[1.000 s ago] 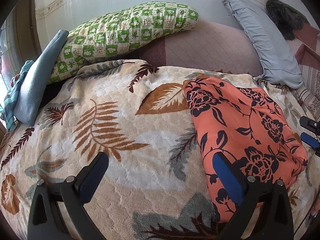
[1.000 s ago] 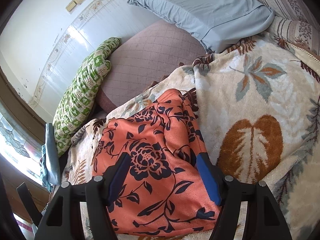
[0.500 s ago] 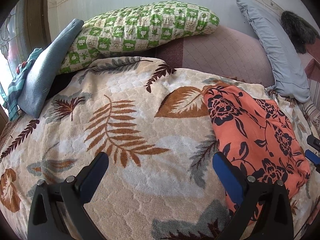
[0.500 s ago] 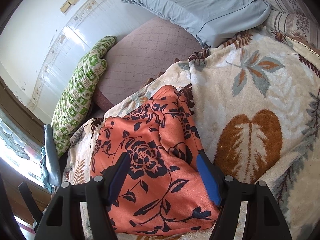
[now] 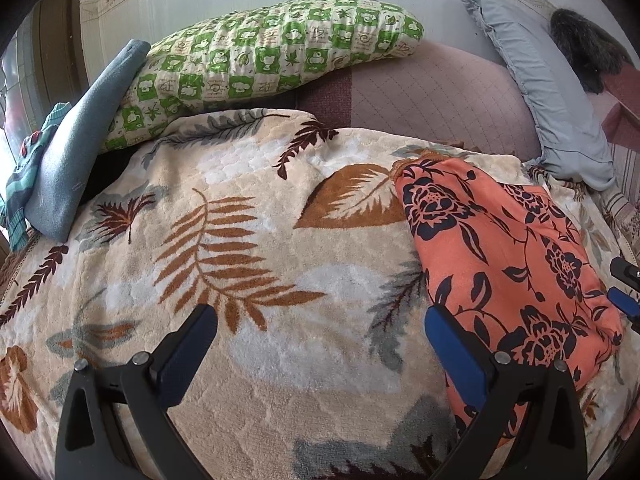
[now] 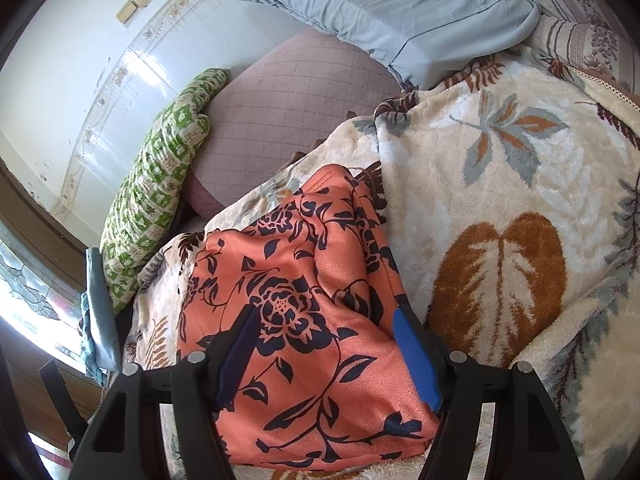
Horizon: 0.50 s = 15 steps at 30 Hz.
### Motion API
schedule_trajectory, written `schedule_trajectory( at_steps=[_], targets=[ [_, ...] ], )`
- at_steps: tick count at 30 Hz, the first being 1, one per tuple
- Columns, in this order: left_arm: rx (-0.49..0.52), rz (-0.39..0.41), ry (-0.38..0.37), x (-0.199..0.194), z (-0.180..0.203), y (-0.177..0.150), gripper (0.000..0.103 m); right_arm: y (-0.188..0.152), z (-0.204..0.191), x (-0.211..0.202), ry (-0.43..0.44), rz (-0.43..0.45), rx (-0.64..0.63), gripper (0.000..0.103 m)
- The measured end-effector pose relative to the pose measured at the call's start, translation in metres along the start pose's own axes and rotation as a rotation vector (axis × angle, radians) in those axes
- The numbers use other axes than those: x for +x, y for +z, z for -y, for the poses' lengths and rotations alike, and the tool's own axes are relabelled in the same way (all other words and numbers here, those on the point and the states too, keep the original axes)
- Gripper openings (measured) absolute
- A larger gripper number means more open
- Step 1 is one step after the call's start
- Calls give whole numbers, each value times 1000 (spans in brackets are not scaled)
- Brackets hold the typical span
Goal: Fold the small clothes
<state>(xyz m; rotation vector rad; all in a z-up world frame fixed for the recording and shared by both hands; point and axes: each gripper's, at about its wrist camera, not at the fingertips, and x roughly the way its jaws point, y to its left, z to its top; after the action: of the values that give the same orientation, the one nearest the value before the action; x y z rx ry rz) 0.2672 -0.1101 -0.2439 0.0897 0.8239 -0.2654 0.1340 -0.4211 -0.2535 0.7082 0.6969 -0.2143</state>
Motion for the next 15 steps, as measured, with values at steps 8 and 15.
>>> schedule_trajectory(
  at_steps=[8, 15],
  targets=[
    [22, 13, -3, -3, 5, 0, 103, 0, 0, 1, -2, -2, -2, 72],
    [34, 11, -5, -3, 8, -1, 103, 0, 0, 1, -2, -3, -2, 72]
  ],
)
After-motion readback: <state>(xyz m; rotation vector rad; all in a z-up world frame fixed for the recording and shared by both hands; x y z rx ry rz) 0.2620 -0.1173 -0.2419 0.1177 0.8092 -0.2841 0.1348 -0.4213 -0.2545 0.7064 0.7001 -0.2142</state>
